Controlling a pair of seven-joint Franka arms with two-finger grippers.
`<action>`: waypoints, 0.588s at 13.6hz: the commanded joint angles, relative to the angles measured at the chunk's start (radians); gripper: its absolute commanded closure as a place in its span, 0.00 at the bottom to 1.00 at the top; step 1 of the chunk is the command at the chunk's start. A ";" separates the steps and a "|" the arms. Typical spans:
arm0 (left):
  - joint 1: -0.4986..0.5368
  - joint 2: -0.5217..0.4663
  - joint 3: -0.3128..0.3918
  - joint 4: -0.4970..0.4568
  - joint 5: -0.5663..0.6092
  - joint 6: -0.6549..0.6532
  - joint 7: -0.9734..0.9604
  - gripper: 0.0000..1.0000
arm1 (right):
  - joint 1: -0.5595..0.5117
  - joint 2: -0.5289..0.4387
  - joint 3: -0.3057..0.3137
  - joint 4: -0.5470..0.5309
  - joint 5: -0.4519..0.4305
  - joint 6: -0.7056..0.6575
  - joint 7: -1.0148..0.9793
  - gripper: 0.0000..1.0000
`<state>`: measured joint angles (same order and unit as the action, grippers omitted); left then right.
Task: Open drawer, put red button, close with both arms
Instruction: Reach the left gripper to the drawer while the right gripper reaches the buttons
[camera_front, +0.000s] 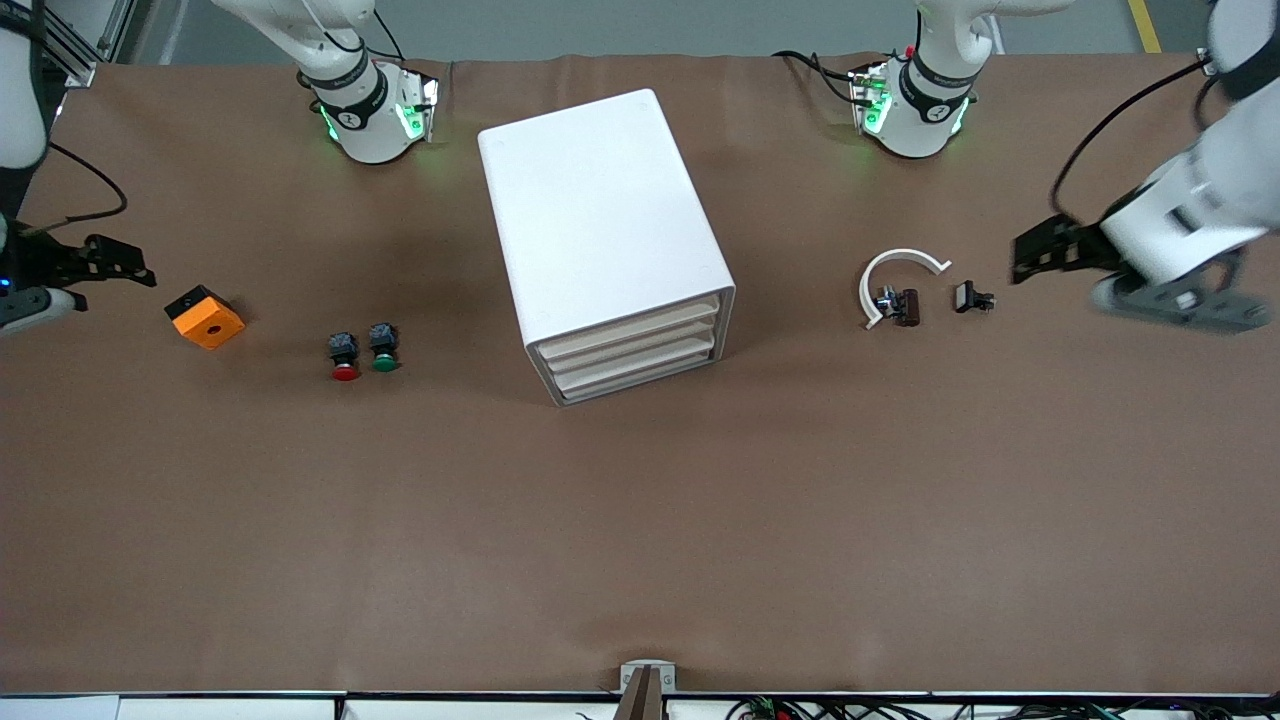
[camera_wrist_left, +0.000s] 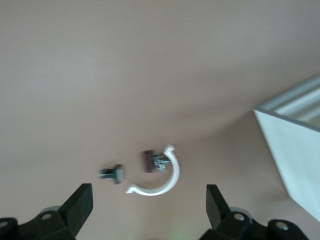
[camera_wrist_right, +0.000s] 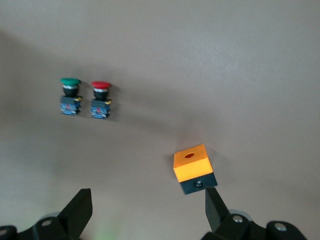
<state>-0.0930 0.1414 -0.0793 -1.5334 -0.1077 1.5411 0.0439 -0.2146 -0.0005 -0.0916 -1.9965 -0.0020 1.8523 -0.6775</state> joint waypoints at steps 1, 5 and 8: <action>-0.052 0.121 0.000 0.030 -0.099 0.036 0.002 0.00 | -0.081 -0.032 0.013 -0.155 -0.009 0.163 -0.137 0.00; -0.169 0.220 -0.003 0.030 -0.115 0.143 0.020 0.00 | -0.108 -0.030 0.015 -0.275 0.007 0.294 -0.154 0.00; -0.234 0.286 -0.031 0.030 -0.133 0.230 0.111 0.00 | -0.100 -0.032 0.015 -0.344 0.080 0.363 -0.079 0.00</action>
<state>-0.3010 0.3877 -0.1030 -1.5277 -0.2230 1.7377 0.0814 -0.3075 -0.0006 -0.0899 -2.2808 0.0320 2.1757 -0.8029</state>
